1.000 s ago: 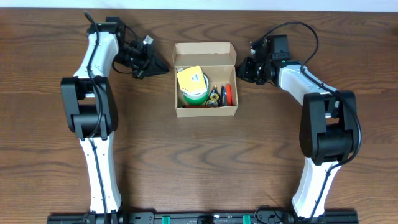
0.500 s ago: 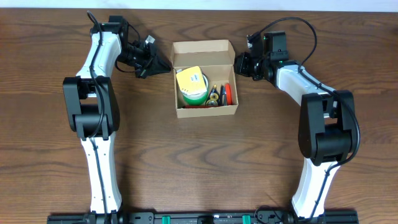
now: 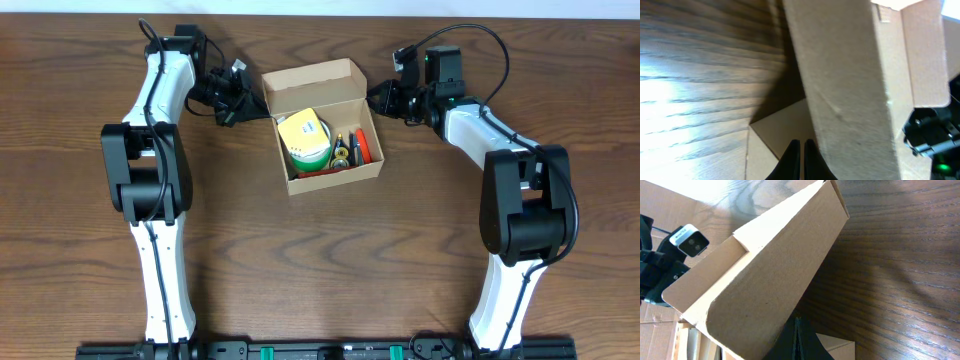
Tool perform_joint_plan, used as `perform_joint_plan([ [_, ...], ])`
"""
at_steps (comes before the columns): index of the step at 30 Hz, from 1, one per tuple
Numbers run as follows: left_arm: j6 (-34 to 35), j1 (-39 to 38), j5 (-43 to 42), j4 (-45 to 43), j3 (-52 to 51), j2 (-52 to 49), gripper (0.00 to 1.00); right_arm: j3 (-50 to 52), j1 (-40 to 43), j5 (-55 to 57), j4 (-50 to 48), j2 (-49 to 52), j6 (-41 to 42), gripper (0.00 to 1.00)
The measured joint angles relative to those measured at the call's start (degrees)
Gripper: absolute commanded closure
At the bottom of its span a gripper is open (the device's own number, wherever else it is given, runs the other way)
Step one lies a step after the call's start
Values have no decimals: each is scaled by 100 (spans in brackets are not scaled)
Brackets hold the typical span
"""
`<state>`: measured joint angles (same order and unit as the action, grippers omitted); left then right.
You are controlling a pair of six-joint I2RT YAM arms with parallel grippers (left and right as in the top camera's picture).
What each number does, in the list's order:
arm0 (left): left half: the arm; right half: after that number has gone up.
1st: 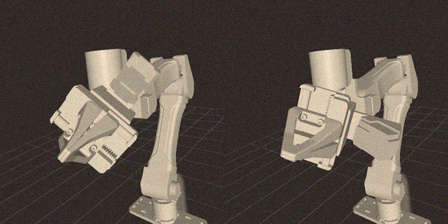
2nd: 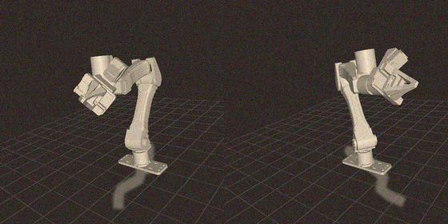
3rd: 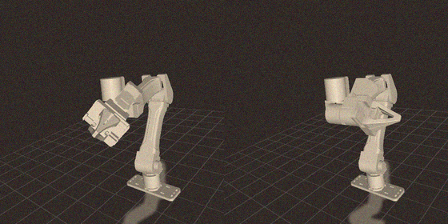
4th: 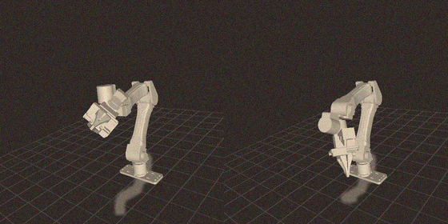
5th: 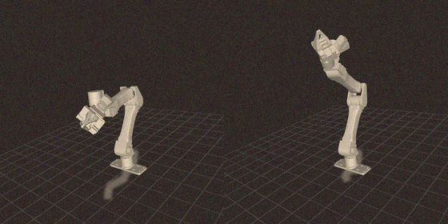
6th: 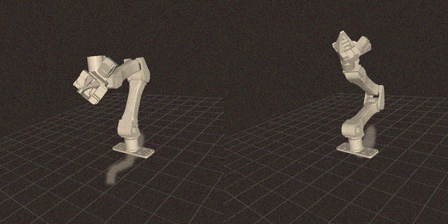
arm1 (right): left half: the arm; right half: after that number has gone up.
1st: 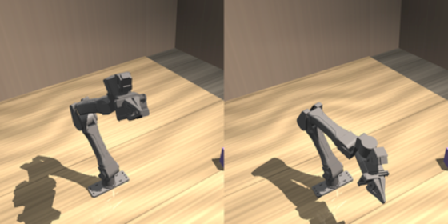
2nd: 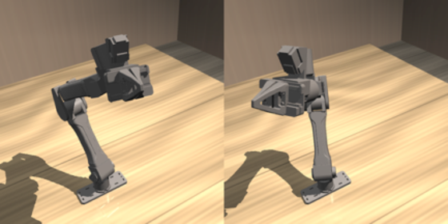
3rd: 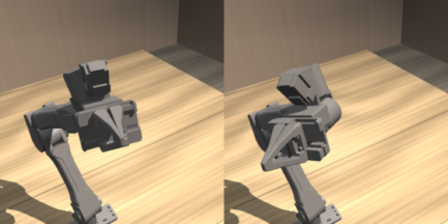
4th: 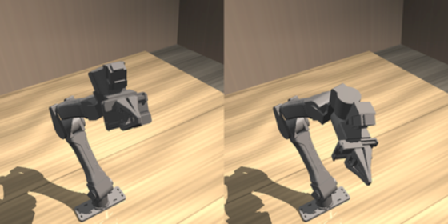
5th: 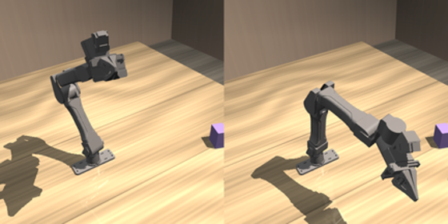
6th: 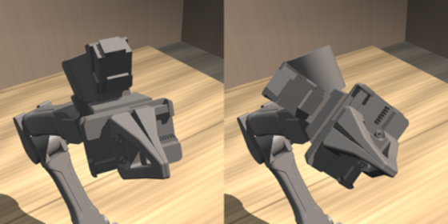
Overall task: Pack container
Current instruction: 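Move both grippers to the lid flap at the box's back edge, then lift the lid with both grippers and fold it down over the box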
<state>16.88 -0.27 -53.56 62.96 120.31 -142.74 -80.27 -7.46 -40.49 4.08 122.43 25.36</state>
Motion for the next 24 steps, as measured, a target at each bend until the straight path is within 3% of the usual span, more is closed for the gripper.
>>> perform_joint_plan([
  [11, 433, 46, 450, -199, 0, -28, 94, 0, 0, -4, 127, 0, 13, 99],
  [24, 70, 199, -951, -767, 4, -778, 95, 0, 57, 39, 260, 0, 13, 99],
])
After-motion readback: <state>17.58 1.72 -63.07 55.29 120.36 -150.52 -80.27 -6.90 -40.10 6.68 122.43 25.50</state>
